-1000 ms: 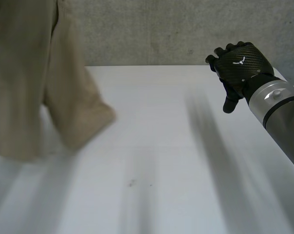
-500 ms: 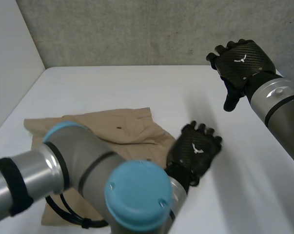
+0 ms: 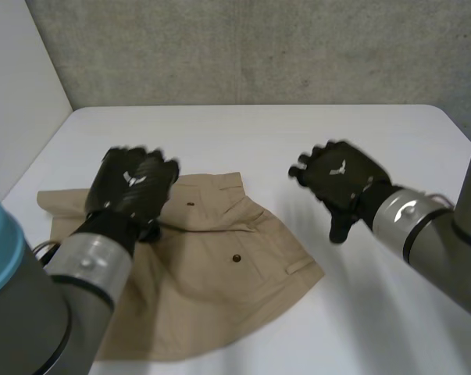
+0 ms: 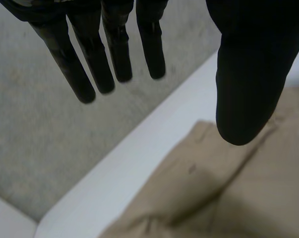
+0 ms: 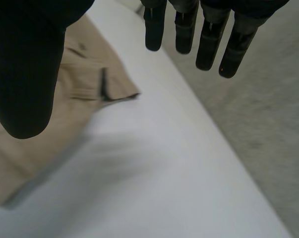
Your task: Fold the shorts.
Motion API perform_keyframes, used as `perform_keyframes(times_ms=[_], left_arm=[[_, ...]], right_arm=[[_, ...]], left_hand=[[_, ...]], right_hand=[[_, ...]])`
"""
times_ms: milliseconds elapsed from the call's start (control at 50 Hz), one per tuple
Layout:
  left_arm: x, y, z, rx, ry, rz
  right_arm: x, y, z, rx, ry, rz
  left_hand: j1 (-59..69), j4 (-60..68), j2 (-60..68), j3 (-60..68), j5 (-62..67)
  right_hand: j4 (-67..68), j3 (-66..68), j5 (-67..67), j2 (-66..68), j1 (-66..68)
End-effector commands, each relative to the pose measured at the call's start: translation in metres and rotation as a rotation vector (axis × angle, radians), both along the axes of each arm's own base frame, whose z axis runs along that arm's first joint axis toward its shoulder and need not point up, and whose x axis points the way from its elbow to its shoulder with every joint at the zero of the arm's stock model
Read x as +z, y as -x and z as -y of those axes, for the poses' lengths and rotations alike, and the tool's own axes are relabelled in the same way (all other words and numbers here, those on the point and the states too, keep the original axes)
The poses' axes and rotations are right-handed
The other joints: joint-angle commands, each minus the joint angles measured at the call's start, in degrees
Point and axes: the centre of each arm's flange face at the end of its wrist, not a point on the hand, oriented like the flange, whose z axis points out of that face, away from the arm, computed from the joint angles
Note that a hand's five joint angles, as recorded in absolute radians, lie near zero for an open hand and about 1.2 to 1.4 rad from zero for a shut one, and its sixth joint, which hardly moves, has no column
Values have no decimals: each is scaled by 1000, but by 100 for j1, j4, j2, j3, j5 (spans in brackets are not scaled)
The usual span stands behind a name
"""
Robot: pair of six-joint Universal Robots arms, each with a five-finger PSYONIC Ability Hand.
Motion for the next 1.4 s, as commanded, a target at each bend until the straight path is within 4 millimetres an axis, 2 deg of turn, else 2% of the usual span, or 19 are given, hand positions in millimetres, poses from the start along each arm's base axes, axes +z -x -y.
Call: perform_keyframes(times_ms=[20, 60, 160, 280, 360, 540, 660, 700, 880, 980, 1060, 1240, 1400], left_arm=[[-27, -32, -21, 60, -187, 33], [-34, -41, -28, 85, -280, 42], [-49, -54, -44, 131, -446, 34], [-58, -62, -44, 166, -479, 45], [-60, -66, -40, 191, -487, 45], [-61, -67, -38, 199, -488, 42], [-61, -66, -40, 194, -490, 45], [-64, -67, -44, 189, -498, 53], [-66, -69, -47, 189, -509, 62], [-67, -68, -49, 180, -510, 65], [-69, -66, -56, 158, -517, 79], [-80, -59, -73, 93, -551, 130], [-91, -53, -72, 75, -548, 136]], right_arm=[[-47, -1, -20, 115, -158, -27], [-54, 0, -23, 123, -181, -31], [-69, 0, -26, 132, -209, -38], [-83, 1, -27, 143, -196, -58], [-95, 1, -26, 149, -202, -88], [-110, -2, -17, 153, -158, -100], [-111, -6, -8, 150, -97, -79], [-111, -8, -3, 145, -78, -67], [-91, -11, 12, 65, -34, 36], [-66, -7, 30, -77, -12, 138], [-65, -8, 35, -147, -42, 193], [-67, -8, 41, -180, -54, 202], [-68, -7, 40, -193, -58, 197]], left_hand=[[1917, 2040, 2053, 2050, 2035], [2122, 2246, 2258, 2255, 2240], [1821, 1944, 1956, 1953, 1938], [1519, 1642, 1655, 1651, 1636], [795, 919, 931, 928, 913], [559, 682, 695, 691, 676], [558, 682, 694, 691, 676], [325, 449, 461, 458, 443], [272, 396, 408, 405, 390], [272, 396, 408, 405, 390], [272, 396, 408, 405, 390], [289, 413, 425, 422, 407], [272, 396, 408, 405, 390]], right_hand=[[2156, 2194, 2148, 2195, 2427], [2562, 2600, 2554, 2601, 2833], [2513, 2551, 2505, 2552, 2784], [1926, 1964, 1917, 1964, 2196], [1908, 1946, 1899, 1946, 2178], [2393, 2431, 2384, 2431, 2663], [4426, 4464, 4417, 4464, 4696], [6464, 6502, 6456, 6502, 6735], [6477, 6515, 6469, 6515, 6748], [6477, 6515, 6469, 6515, 6748], [6477, 6515, 6469, 6515, 6748], [6477, 6515, 6469, 6515, 6748], [6477, 6515, 6469, 6515, 6748]])
